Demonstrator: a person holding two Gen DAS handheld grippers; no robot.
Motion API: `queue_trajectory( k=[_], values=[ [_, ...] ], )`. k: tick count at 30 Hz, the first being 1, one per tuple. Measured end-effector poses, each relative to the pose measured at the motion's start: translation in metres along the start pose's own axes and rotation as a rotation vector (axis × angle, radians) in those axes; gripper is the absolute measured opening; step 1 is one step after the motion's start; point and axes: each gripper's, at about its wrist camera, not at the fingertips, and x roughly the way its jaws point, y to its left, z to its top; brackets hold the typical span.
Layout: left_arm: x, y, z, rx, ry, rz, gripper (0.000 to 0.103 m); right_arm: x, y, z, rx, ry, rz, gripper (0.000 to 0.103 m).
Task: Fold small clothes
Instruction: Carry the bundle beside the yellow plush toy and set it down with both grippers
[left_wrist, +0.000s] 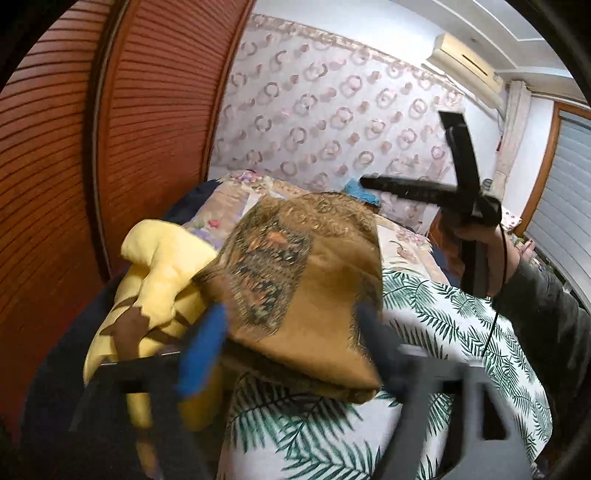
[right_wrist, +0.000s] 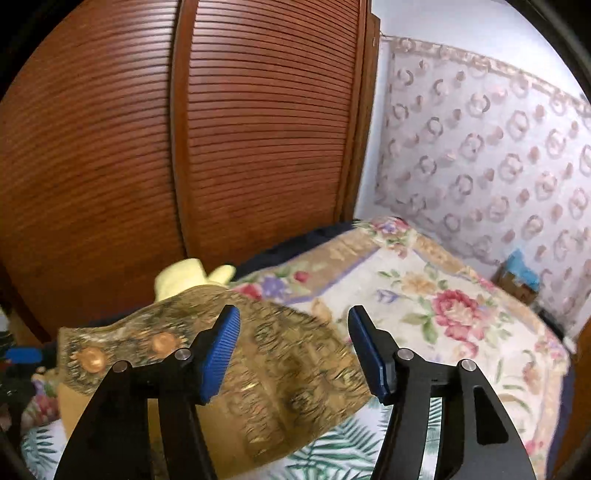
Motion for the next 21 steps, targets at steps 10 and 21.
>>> queue_trajectory(
  k=[10,21],
  values=[
    [0.059,-0.006,-0.017,0.072,0.159,0.084,0.082,0.043,-0.036,-0.035,0.093,0.1,0.073,0.063],
    [0.053,-0.004,-0.022,0.067,0.151,0.088,0.082,0.066,-0.043,-0.046,0.186,0.104,0.054,0.063]
  ],
)
